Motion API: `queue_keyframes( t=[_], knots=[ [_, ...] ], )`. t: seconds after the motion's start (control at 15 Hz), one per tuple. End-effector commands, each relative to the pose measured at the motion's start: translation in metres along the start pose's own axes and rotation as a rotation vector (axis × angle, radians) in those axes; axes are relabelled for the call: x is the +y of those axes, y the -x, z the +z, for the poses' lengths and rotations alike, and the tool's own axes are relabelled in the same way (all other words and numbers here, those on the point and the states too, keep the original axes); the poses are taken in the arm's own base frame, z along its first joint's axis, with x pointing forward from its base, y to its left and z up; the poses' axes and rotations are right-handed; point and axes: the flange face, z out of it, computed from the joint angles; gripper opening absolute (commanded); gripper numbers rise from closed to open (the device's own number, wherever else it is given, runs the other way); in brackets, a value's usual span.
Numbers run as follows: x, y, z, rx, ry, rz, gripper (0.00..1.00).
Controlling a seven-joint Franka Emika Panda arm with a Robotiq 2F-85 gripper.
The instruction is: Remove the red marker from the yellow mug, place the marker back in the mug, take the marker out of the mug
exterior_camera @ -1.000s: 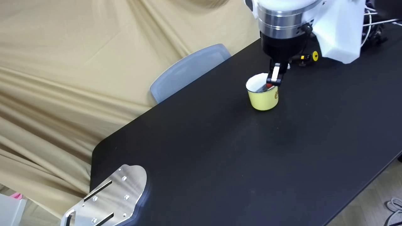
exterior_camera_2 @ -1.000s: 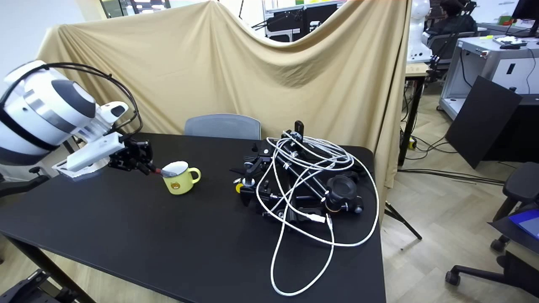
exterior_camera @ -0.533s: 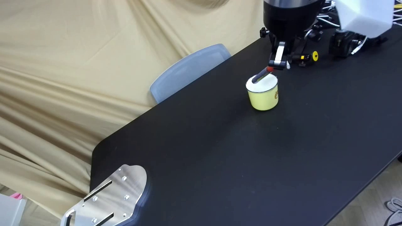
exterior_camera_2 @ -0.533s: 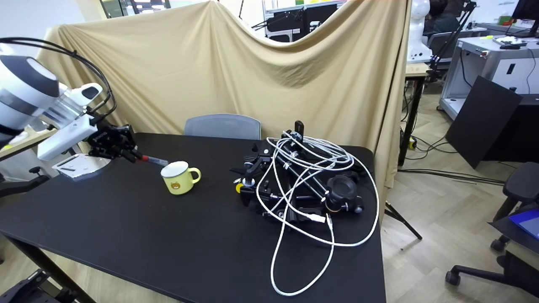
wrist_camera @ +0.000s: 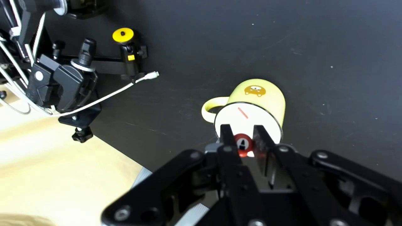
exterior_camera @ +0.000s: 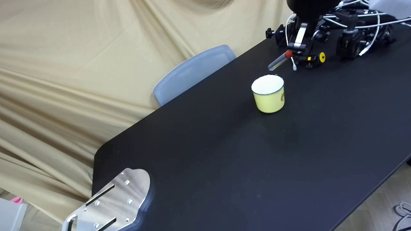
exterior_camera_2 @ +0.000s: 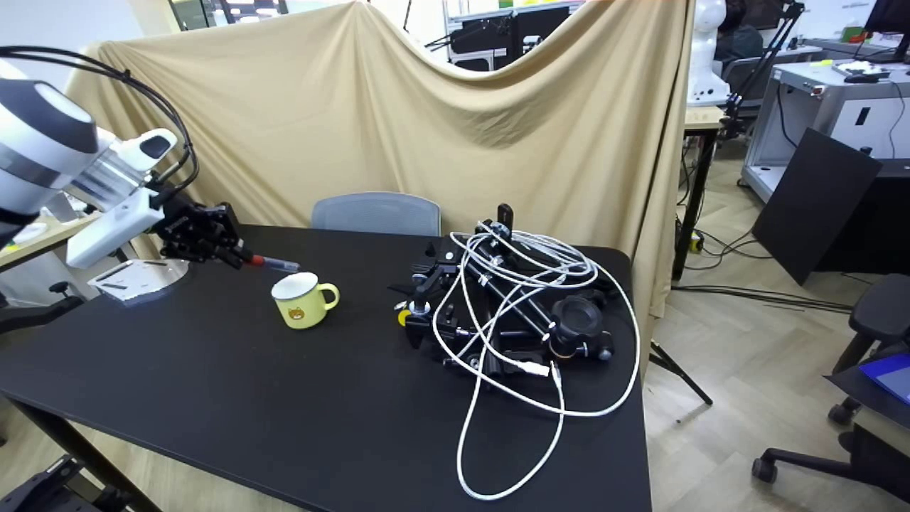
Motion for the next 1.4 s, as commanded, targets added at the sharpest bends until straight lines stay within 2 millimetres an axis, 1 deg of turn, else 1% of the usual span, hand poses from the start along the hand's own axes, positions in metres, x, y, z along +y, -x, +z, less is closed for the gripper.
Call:
queue_keyframes(
  t=[0.0, 0.27, 0.6, 0.8, 1.07, 1.33],
  knots=[
    [0.023, 0.014, 0.001, 0.006, 0.025, 0.097, 0.05],
    [0.047, 0.027, 0.016, -0.020, 0.033, 0.171, 0.05],
    [0.061, 0.042, 0.049, -0.046, -0.007, 0.197, 0.05],
    [0.065, 0.051, 0.073, -0.049, -0.046, 0.201, 0.05],
    [0.066, 0.062, 0.102, -0.061, -0.096, 0.193, 0.05],
    [0.061, 0.060, 0.125, -0.078, -0.108, 0.138, 0.05]
  ],
)
